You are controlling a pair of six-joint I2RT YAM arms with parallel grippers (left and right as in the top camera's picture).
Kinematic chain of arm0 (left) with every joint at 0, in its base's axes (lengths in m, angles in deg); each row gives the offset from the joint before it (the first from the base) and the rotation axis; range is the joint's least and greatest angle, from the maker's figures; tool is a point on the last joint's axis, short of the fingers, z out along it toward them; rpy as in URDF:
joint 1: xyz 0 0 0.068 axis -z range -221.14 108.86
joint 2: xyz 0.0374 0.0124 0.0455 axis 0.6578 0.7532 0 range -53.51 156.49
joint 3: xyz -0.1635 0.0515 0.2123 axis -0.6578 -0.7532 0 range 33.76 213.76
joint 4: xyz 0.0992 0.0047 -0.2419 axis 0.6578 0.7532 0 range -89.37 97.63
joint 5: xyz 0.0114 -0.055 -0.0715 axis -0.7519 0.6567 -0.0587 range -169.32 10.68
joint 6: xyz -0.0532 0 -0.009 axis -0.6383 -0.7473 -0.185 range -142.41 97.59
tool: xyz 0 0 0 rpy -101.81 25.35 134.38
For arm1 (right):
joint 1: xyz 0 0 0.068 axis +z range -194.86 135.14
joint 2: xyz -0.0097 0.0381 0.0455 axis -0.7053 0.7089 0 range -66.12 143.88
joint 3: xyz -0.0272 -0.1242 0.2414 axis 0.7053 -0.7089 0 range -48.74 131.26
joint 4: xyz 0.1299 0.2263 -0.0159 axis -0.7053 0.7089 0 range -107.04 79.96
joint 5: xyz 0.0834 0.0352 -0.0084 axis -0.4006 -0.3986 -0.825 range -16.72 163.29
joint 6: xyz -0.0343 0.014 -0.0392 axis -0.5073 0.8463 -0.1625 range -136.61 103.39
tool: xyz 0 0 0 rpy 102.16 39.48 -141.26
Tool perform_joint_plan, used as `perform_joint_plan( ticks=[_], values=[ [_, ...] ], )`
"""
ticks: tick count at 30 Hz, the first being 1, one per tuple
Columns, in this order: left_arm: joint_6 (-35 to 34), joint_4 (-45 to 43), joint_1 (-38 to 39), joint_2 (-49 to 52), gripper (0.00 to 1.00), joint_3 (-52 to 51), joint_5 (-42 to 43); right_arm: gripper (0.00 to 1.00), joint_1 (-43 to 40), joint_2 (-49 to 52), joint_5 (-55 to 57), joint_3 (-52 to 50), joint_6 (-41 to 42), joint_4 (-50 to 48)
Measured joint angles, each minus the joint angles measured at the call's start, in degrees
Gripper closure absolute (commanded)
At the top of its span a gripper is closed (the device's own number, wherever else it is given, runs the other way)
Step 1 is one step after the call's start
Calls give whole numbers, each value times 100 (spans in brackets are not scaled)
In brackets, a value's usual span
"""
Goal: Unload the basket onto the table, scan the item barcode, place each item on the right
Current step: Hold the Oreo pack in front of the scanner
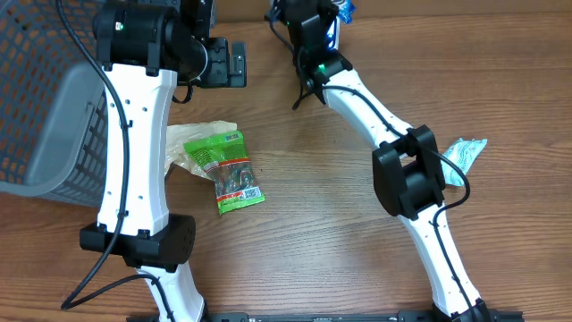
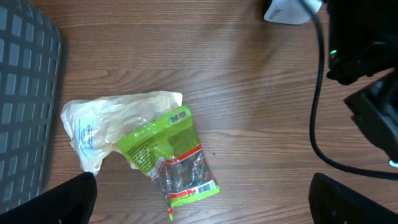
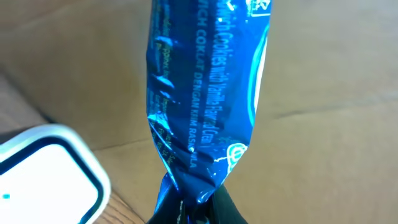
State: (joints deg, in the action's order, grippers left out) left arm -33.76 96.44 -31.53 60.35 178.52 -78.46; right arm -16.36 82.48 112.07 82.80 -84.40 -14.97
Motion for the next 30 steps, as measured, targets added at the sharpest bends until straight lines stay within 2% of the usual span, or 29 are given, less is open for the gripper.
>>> perform_joint_plan(
  ticks=[12, 30],
  values=[
    [-2, 0, 0, 0, 0, 0, 0, 96, 0, 125, -490, 0, -424, 201],
    [-2, 0, 0, 0, 0, 0, 0, 96, -107, 127, -236, 0, -879, 212]
  ],
)
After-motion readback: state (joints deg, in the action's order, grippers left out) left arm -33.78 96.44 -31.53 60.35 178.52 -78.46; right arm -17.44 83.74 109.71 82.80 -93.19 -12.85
